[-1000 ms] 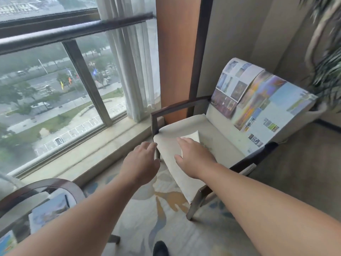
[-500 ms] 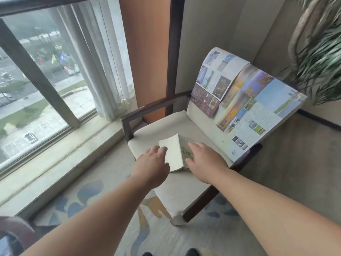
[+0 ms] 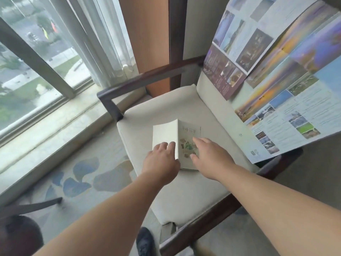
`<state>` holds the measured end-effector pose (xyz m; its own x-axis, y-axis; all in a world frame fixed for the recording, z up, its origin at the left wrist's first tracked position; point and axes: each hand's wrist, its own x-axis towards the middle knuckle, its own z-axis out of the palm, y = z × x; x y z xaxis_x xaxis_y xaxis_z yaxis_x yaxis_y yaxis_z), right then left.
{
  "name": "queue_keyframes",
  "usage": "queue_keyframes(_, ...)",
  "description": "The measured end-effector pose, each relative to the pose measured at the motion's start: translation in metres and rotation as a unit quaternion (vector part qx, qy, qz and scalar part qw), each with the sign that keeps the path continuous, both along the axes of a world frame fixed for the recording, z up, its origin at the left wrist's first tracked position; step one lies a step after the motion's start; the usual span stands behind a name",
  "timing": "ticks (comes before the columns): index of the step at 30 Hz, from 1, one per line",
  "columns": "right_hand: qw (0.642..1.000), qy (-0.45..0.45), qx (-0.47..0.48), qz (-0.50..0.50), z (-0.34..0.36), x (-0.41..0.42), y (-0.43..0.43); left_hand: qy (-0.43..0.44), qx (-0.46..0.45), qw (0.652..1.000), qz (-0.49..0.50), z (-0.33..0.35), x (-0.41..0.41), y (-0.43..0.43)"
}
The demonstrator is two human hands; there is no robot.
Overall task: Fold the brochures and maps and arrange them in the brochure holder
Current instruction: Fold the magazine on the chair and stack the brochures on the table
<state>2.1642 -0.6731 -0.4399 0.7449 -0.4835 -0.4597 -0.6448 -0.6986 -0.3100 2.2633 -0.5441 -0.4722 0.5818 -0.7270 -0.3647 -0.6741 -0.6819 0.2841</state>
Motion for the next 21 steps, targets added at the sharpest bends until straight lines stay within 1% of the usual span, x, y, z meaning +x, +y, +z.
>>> queue_keyframes(6, 0.999, 0.019, 0.022, 0.012, -0.075, 0.019, -0.021, 0.006, 0.055, 0.998, 0.024, -0.073, 0.016, -0.032)
queue_keyframes(9, 0.999, 0.027, 0.029, 0.015, -0.102, 0.026, -0.027, 0.006, 0.056, 0.997, 0.057, -0.103, 0.023, -0.045)
queue_keyframes(11, 0.999, 0.030, 0.034, 0.013, -0.116, 0.028, -0.031, 0.020, 0.046, 0.993, 0.103, -0.118, 0.025, -0.057)
queue_keyframes(13, 0.998, 0.034, 0.040, 0.016, -0.125, 0.027, -0.036, 0.052, 0.043, 0.982, 0.176, -0.130, 0.026, -0.069)
queue_keyframes(16, 0.997, 0.049, 0.045, 0.026, -0.132, 0.024, -0.042, 0.084, 0.068, 0.961, 0.255, -0.147, 0.025, -0.084)
queue_keyframes(19, 0.996, 0.059, 0.053, 0.028, -0.133, 0.021, -0.043, 0.087, 0.091, 0.960, 0.251, -0.159, 0.019, -0.091)
queue_keyframes(21, 0.996, 0.058, 0.054, 0.030, -0.130, 0.023, -0.042, 0.080, 0.080, 0.966, 0.235, -0.159, 0.017, -0.089)
